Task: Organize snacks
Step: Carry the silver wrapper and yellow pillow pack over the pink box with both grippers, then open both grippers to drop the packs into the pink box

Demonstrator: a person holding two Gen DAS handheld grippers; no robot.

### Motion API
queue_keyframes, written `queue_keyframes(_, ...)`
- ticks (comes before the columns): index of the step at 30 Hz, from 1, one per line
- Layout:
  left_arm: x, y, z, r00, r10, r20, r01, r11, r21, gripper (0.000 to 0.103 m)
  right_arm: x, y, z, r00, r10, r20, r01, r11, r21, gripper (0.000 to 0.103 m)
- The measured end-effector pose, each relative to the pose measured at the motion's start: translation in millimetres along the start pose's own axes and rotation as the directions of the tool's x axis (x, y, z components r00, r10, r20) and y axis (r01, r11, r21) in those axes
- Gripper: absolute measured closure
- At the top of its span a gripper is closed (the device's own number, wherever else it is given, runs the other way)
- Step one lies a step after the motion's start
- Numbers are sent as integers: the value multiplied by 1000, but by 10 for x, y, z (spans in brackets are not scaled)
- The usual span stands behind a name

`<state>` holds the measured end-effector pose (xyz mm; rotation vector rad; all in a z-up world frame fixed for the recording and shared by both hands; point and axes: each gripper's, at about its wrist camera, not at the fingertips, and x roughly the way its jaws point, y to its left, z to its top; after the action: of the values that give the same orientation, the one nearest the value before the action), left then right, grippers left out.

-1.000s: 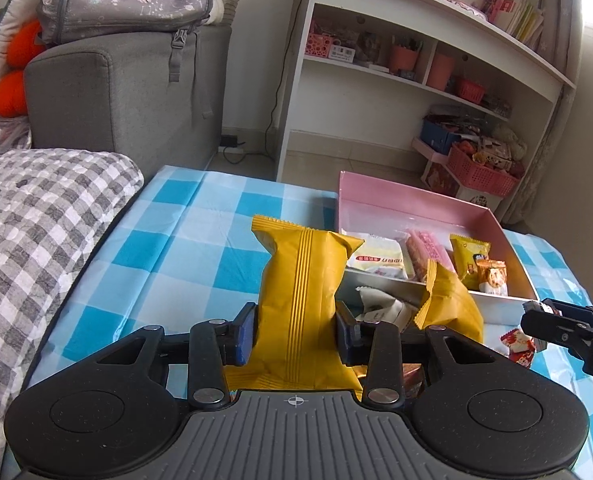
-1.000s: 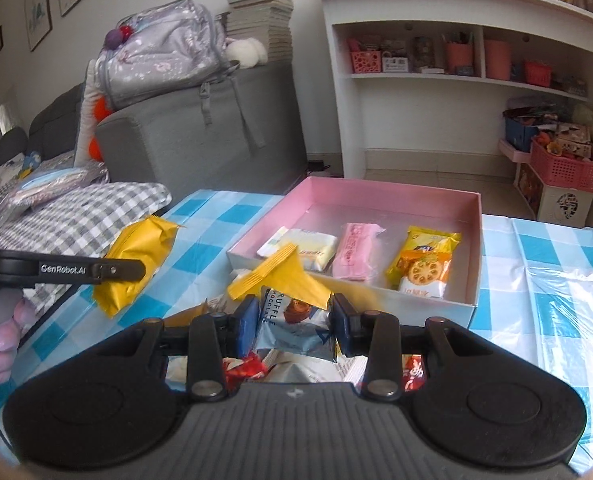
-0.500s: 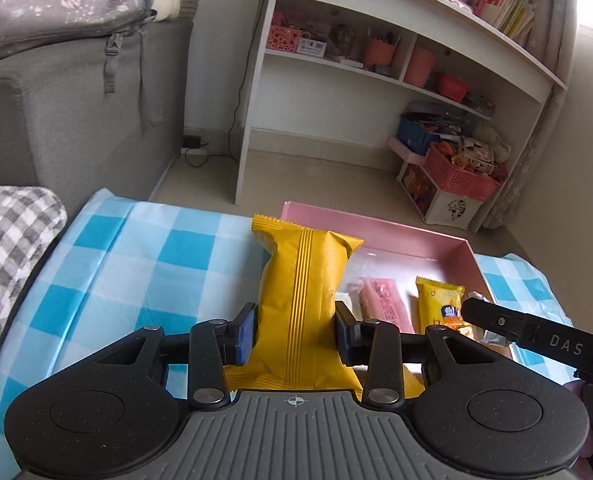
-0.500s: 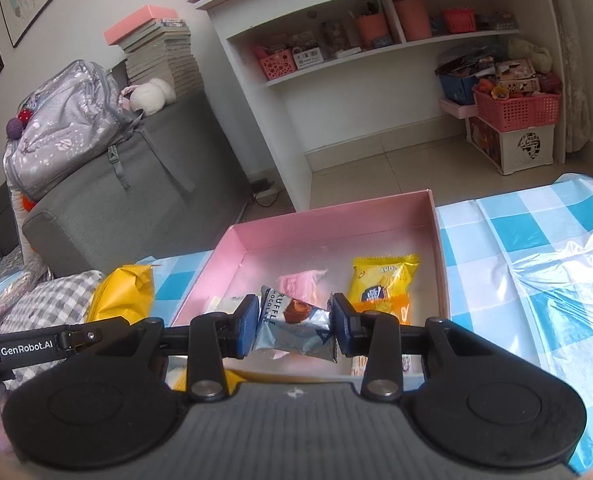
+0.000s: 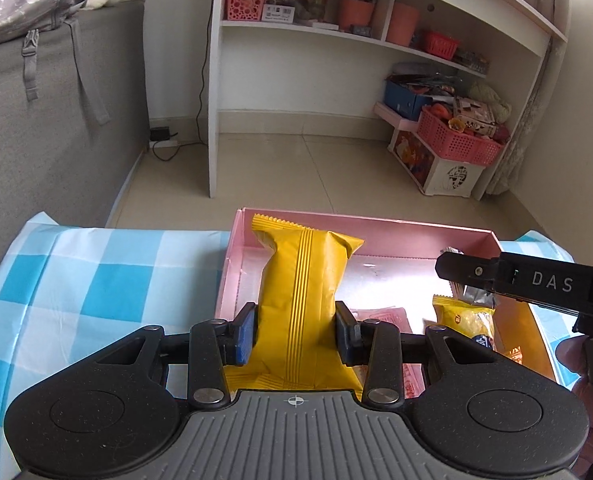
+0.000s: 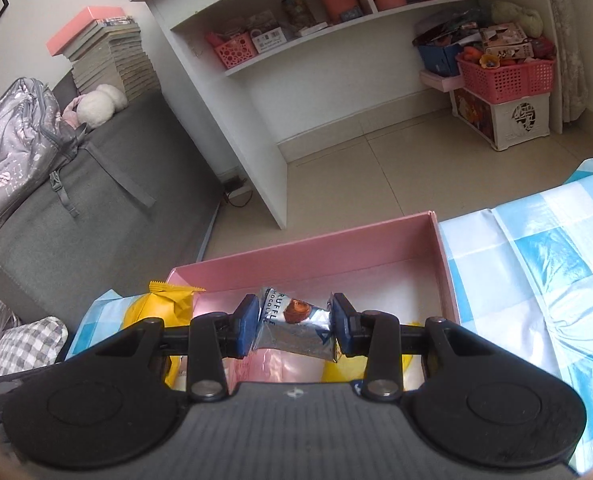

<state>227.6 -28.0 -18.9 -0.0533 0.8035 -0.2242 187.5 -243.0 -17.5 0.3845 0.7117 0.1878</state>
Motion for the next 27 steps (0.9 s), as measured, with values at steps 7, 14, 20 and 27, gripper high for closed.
queue_keyframes(7,108,-55,26,1000,15,7,-15,999,41,66,98,-2,60,1000,-20,-7,20,1000,4,64)
queue_keyframes(14,75,-77,57,1000,2,29,-3,999,41,28,10,19,101,999,-32,18,31,999,12,31)
queue_keyframes(20,-36,-127,74,1000,-7,22,6,998,60,19,-99,68,121,999,-48,20,48,999,-21,20)
queue_keyframes(27,-283,-145,37,1000,-10,18,9,998,66,13,-272,145,132,998,-56,4,56,996,-69,13)
